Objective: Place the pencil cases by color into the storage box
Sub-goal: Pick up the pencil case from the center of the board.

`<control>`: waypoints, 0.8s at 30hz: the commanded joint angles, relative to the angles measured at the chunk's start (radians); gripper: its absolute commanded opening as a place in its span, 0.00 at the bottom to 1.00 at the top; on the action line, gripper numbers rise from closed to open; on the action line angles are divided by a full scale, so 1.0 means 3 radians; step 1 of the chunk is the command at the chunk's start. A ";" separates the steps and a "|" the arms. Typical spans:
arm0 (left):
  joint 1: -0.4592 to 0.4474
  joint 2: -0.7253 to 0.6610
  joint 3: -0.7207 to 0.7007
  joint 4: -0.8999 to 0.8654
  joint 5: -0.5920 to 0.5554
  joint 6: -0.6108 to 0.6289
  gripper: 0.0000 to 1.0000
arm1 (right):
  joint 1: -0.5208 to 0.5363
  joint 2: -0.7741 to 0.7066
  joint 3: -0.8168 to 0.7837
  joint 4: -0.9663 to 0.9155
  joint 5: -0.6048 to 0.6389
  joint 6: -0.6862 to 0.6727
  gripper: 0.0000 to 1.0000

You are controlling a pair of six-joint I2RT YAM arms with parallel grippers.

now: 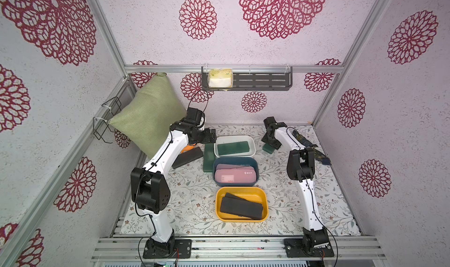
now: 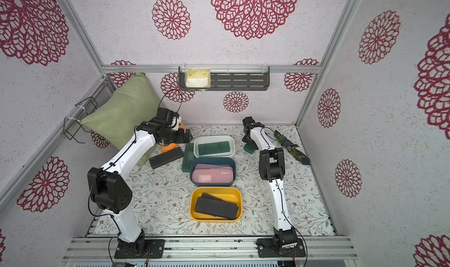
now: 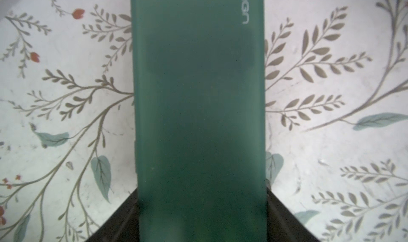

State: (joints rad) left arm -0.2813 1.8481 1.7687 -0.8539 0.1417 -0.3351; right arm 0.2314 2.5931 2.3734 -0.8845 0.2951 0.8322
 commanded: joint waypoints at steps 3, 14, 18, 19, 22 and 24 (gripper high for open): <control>0.0028 0.0024 0.0057 -0.0025 -0.0018 0.0043 0.98 | -0.0003 0.0112 0.0015 0.0091 -0.0091 -0.0067 0.62; 0.0058 -0.0109 -0.0141 0.0176 -0.0030 -0.0065 0.97 | 0.0137 -0.0363 -0.0495 0.0638 0.0140 -0.0748 0.54; 0.0096 -0.0198 -0.0249 0.0323 0.0028 -0.0120 0.97 | 0.0184 -0.0566 -0.0776 0.0895 0.0175 -0.1039 0.53; 0.0103 -0.0217 -0.0278 0.0362 0.0048 -0.0135 0.97 | 0.0185 -0.0626 -0.0867 0.0971 0.0152 -0.1110 0.53; 0.0113 -0.0260 -0.0339 0.0428 0.0065 -0.0149 0.97 | 0.0181 -0.0792 -0.1089 0.1196 0.0089 -0.1310 0.53; 0.0115 -0.0282 -0.0374 0.0444 0.0065 -0.0166 0.97 | 0.0180 -0.0891 -0.1205 0.1357 0.0012 -0.1488 0.53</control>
State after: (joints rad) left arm -0.2520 1.8114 1.6661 -0.7685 0.1490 -0.3721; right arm 0.2871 2.4237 2.0377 -0.5781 0.3073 0.4976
